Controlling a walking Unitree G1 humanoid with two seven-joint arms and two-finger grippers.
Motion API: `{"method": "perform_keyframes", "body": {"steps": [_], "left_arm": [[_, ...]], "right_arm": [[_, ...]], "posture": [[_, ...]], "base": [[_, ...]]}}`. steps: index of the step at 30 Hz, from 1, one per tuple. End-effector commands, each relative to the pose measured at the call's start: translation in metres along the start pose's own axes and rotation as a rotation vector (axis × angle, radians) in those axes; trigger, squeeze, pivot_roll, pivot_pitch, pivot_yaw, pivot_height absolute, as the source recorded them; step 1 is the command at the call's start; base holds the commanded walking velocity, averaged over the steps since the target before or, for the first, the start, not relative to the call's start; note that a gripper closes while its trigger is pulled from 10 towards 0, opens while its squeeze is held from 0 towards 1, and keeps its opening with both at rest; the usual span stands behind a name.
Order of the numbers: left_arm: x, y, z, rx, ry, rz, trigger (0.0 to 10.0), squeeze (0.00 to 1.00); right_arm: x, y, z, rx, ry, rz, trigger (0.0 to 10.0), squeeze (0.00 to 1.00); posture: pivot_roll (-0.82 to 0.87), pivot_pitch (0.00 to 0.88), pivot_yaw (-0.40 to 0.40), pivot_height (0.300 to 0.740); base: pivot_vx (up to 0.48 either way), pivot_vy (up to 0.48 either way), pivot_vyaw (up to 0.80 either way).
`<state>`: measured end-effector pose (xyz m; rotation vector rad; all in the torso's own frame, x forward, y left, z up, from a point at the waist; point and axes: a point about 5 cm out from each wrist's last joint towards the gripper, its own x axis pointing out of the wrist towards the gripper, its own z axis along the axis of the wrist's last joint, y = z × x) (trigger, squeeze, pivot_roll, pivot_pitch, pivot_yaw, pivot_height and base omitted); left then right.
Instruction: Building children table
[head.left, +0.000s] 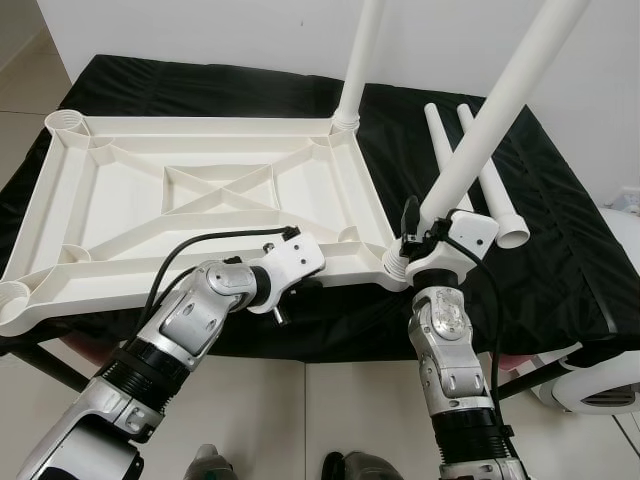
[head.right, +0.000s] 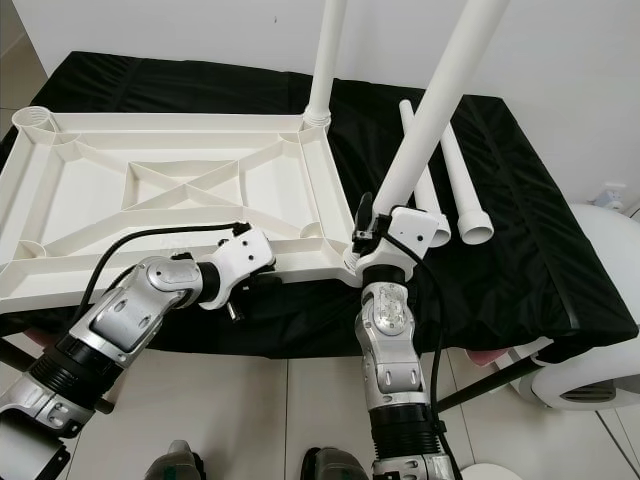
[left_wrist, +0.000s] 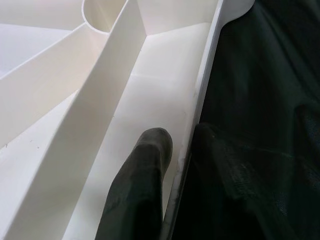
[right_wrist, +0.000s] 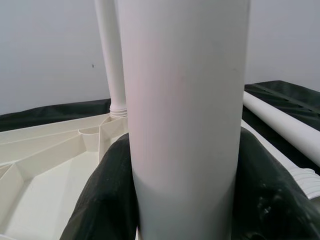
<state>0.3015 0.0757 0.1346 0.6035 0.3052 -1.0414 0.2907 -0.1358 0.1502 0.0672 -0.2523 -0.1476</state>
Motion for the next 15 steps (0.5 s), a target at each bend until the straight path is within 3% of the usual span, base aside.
{"method": "perform_keyframes", "body": {"steps": [1, 15], "left_arm": [[-0.010, 0.012, 0.000, 0.020, 0.012, 0.065, 10.0, 0.00], [-0.011, 0.012, 0.001, 0.025, 0.009, 0.066, 10.0, 0.00]], "right_arm": [[-0.015, -0.031, -0.035, -0.093, 0.167, -0.104, 10.0, 0.00], [-0.033, -0.041, -0.042, -0.140, 0.173, -0.039, 10.0, 0.00]], "posture": [[0.05, 0.060, -0.072, 0.740], [0.05, 0.056, -0.070, 0.740]], "base": [[0.000, 0.000, 0.00], [0.000, 0.000, 0.00]]}}
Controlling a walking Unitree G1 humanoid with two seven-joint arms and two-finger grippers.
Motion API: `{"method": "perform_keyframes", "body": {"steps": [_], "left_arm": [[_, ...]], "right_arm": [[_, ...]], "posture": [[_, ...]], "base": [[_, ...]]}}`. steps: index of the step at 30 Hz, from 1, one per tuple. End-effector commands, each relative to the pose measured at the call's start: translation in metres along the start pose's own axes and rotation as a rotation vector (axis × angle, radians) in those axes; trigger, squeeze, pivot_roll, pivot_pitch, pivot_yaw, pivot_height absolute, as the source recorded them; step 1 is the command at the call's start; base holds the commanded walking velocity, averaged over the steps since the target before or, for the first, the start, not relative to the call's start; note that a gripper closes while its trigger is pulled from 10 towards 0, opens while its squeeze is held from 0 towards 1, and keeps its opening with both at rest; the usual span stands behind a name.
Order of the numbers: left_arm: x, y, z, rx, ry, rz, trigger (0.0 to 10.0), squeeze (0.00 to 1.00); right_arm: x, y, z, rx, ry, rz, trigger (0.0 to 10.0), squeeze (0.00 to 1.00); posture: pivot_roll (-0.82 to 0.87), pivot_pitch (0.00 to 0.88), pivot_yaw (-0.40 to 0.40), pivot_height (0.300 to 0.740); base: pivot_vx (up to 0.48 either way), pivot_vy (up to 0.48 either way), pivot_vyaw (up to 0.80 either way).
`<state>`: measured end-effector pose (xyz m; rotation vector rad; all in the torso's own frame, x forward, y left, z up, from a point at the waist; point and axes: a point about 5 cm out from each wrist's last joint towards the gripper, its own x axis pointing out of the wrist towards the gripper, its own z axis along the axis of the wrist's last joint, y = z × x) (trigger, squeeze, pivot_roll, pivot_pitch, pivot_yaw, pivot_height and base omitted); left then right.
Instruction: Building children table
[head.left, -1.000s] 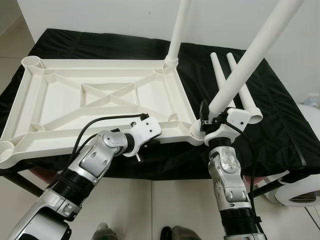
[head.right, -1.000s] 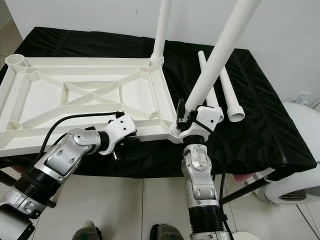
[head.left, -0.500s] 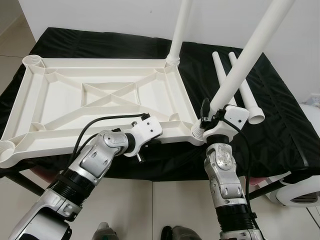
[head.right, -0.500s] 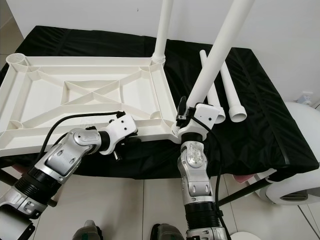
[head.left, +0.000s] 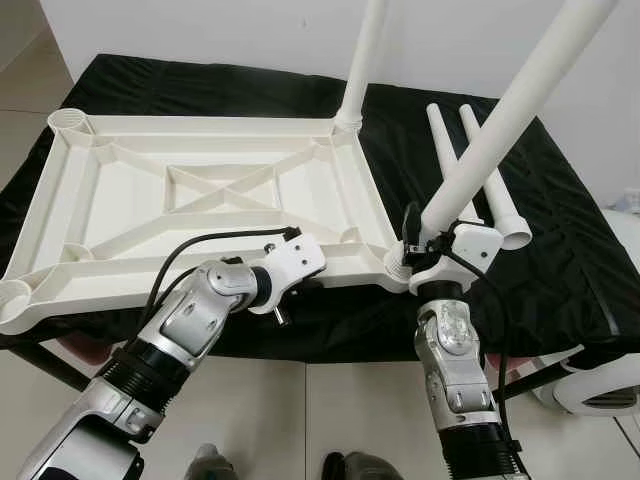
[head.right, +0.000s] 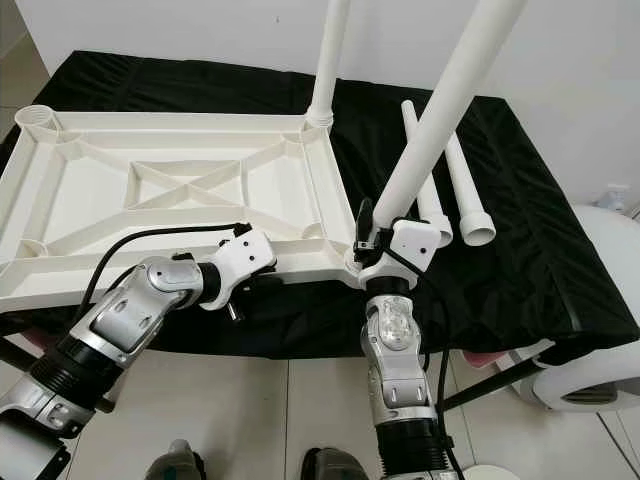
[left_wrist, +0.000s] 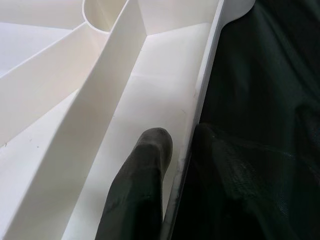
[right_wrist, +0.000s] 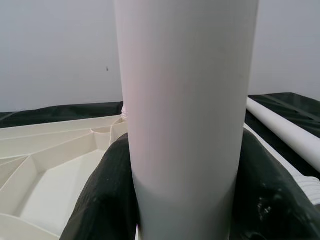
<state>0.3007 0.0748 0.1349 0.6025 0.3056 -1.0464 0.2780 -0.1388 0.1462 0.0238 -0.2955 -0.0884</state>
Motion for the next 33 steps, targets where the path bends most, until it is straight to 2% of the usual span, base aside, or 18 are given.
{"method": "perform_keyframes", "body": {"steps": [1, 7, 14, 19, 26, 33], "left_arm": [[-0.011, 0.013, 0.000, 0.025, 0.010, 0.070, 10.0, 0.00], [-0.011, 0.014, 0.001, 0.027, 0.010, 0.071, 10.0, 0.00], [-0.012, 0.013, 0.001, 0.029, 0.010, 0.069, 10.0, 0.00], [-0.012, 0.014, 0.001, 0.029, 0.010, 0.070, 10.0, 0.00], [-0.013, 0.014, 0.002, 0.030, 0.009, 0.072, 10.0, 0.00], [-0.013, 0.014, 0.002, 0.031, 0.008, 0.075, 10.0, 0.00]], "right_arm": [[-0.026, -0.033, -0.043, -0.106, 0.227, -0.093, 10.0, 0.00], [-0.029, -0.035, -0.048, -0.102, 0.247, -0.102, 10.0, 0.00], [-0.022, -0.036, -0.048, -0.061, 0.264, -0.139, 10.0, 0.00], [-0.014, -0.044, -0.051, -0.016, 0.297, -0.203, 10.0, 0.00], [-0.012, -0.049, -0.051, -0.066, 0.285, -0.185, 10.0, 0.00], [-0.022, -0.043, -0.052, -0.104, 0.265, -0.116, 10.0, 0.00]], "posture": [[0.05, 0.055, -0.070, 0.740], [0.05, 0.056, -0.068, 0.740], [0.05, 0.059, -0.067, 0.740], [0.05, 0.063, -0.065, 0.740], [0.05, 0.065, -0.068, 0.740], [0.05, 0.066, -0.069, 0.740]], "base": [[0.000, 0.000, 0.00], [0.000, 0.000, 0.00], [0.000, 0.000, 0.00], [0.000, 0.000, 0.00], [0.000, 0.000, 0.00], [0.000, 0.000, 0.00]]}}
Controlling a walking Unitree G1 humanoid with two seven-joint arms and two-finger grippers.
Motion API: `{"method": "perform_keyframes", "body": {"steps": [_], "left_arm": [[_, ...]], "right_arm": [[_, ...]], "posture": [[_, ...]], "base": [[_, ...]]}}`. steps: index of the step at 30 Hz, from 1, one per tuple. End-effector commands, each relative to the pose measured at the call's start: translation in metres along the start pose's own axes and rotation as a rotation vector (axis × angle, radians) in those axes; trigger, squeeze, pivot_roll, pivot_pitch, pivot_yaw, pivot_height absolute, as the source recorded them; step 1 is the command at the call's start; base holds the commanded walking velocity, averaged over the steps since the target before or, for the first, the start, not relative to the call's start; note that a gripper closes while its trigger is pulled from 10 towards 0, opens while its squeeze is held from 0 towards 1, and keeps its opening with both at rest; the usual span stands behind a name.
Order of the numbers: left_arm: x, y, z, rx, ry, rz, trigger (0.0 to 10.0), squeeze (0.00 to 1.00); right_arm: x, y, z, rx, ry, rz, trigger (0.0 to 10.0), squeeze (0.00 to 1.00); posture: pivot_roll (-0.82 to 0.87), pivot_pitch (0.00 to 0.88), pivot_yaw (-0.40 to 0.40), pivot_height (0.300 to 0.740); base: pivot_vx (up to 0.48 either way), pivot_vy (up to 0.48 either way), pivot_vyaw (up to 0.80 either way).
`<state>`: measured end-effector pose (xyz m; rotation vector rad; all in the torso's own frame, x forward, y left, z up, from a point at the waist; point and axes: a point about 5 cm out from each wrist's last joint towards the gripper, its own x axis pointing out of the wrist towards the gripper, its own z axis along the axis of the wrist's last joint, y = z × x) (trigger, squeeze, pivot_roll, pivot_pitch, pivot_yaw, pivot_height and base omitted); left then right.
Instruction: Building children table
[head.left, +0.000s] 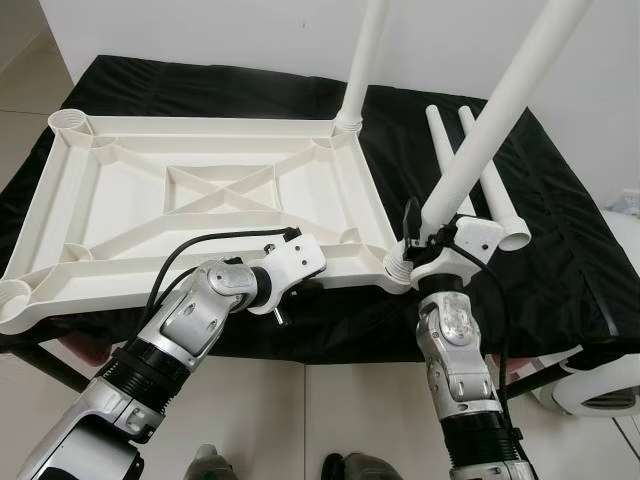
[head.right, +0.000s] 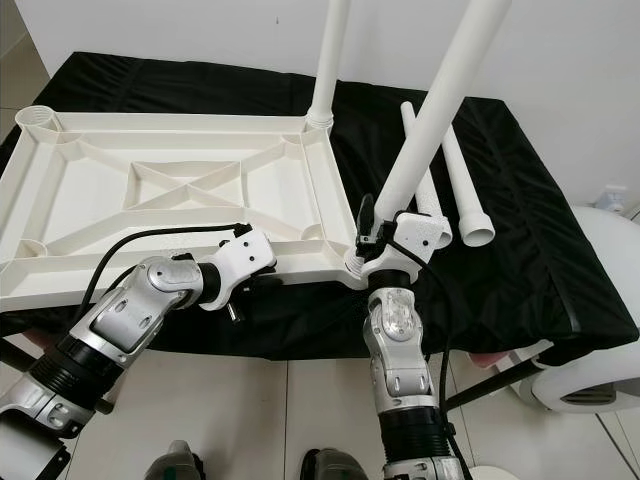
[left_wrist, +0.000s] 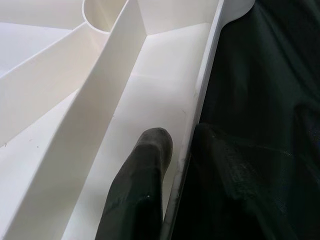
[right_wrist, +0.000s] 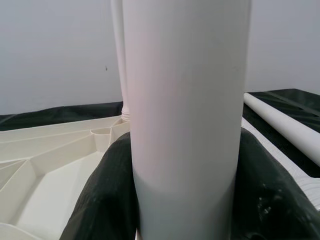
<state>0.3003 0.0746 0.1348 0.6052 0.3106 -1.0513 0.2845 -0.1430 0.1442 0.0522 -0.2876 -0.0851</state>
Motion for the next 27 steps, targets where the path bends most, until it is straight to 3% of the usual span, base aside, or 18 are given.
{"method": "perform_keyframes", "body": {"steps": [1, 10, 22, 27], "left_arm": [[-0.013, 0.015, 0.002, 0.031, 0.003, 0.081, 10.0, 0.00], [-0.014, 0.016, 0.004, 0.033, -0.001, 0.080, 10.0, 0.00], [-0.015, 0.017, 0.004, 0.040, 0.000, 0.081, 10.0, 0.00], [-0.015, 0.017, 0.004, 0.042, 0.000, 0.081, 10.0, 0.00]], "right_arm": [[-0.030, -0.041, -0.048, -0.129, 0.259, -0.112, 10.0, 0.00], [-0.042, -0.047, -0.052, -0.157, 0.272, -0.098, 10.0, 0.00], [-0.033, -0.055, -0.058, -0.101, 0.320, -0.152, 10.0, 0.00], [-0.030, -0.060, -0.060, -0.120, 0.331, -0.146, 10.0, 0.00]], "posture": [[0.05, 0.066, -0.069, 0.740], [0.05, 0.066, -0.063, 0.740], [0.05, 0.061, -0.062, 0.740], [0.06, 0.059, -0.063, 0.740]], "base": [[0.000, 0.000, 0.00], [0.000, 0.000, 0.00], [0.000, 0.000, 0.00], [0.000, 0.000, 0.00]]}}
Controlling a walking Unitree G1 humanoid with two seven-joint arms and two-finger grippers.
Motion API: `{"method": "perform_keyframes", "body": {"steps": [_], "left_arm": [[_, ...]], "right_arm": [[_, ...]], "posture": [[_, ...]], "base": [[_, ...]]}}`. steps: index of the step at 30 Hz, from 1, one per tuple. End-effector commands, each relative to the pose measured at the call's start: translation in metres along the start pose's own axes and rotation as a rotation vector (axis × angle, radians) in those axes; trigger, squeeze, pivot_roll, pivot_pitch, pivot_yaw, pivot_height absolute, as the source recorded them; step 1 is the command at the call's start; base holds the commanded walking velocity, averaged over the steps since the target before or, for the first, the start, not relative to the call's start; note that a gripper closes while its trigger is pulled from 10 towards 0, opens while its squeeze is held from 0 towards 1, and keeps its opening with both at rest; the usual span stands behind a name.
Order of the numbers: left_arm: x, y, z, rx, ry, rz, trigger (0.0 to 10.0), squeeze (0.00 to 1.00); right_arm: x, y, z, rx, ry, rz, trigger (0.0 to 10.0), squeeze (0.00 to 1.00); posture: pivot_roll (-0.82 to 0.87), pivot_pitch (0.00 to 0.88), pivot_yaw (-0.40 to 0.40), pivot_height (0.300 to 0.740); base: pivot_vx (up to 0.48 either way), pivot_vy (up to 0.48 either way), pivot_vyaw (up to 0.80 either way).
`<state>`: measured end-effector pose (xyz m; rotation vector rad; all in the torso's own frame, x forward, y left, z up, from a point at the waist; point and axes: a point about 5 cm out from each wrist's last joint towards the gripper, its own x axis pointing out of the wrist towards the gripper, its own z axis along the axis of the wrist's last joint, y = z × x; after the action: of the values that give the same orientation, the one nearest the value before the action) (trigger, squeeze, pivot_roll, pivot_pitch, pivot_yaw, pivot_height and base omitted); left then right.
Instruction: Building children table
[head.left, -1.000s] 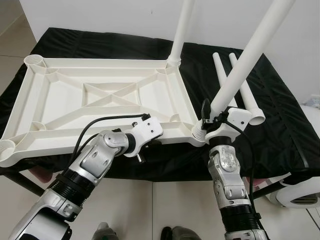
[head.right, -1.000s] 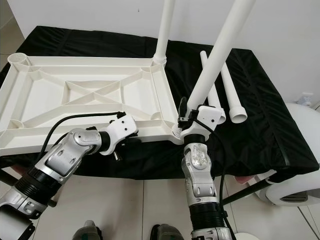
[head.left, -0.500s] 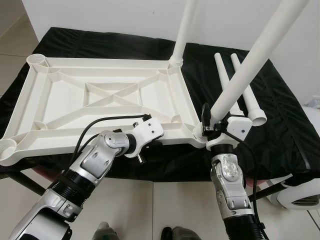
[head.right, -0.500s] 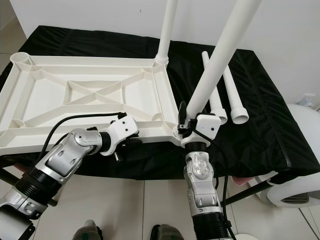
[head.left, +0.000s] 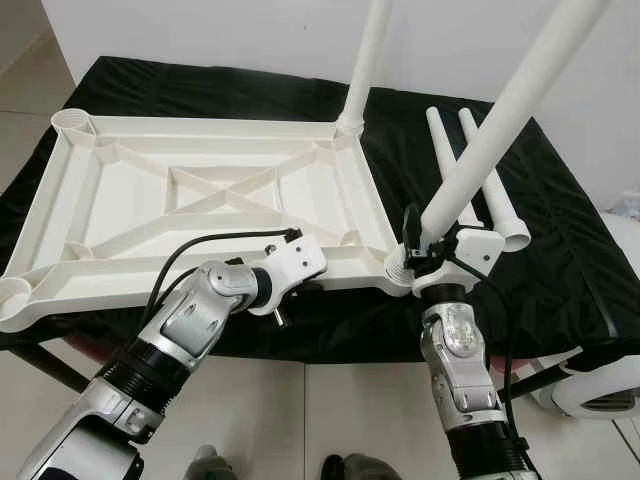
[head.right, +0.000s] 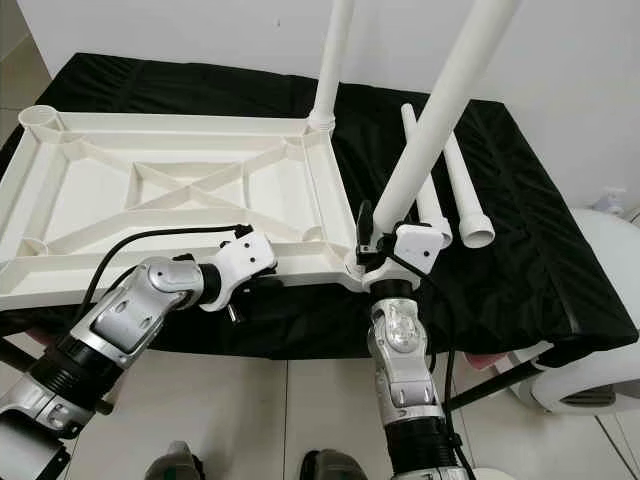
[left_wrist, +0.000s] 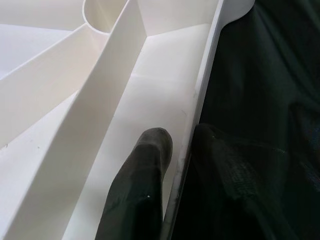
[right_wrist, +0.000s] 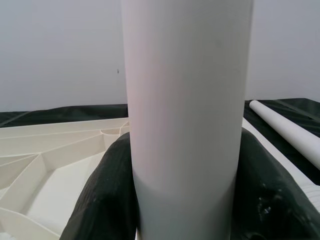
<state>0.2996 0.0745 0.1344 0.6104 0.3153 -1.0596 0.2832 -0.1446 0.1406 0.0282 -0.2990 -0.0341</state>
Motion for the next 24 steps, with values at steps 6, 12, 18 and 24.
{"method": "perform_keyframes", "body": {"steps": [6, 12, 18, 24], "left_arm": [[-0.016, 0.018, 0.004, 0.038, -0.005, 0.091, 10.0, 0.00], [-0.016, 0.018, 0.005, 0.040, -0.007, 0.095, 10.0, 0.00], [-0.017, 0.020, 0.006, 0.042, -0.009, 0.100, 10.0, 0.00], [-0.018, 0.021, 0.007, 0.043, -0.010, 0.104, 10.0, 0.00]], "right_arm": [[-0.033, -0.058, -0.059, -0.106, 0.349, -0.189, 10.0, 0.00], [-0.045, -0.052, -0.063, -0.097, 0.352, -0.152, 10.0, 0.00], [-0.047, -0.052, -0.055, -0.049, 0.299, -0.231, 10.0, 0.00], [-0.042, -0.057, -0.048, 0.002, 0.263, -0.370, 10.0, 0.00]], "posture": [[0.06, 0.058, -0.064, 0.740], [0.05, 0.055, -0.065, 0.740], [0.05, 0.056, -0.063, 0.740], [0.06, 0.060, -0.060, 0.740]], "base": [[0.000, 0.000, 0.00], [0.000, 0.000, 0.00], [0.000, 0.000, 0.00], [0.000, 0.000, 0.00]]}}
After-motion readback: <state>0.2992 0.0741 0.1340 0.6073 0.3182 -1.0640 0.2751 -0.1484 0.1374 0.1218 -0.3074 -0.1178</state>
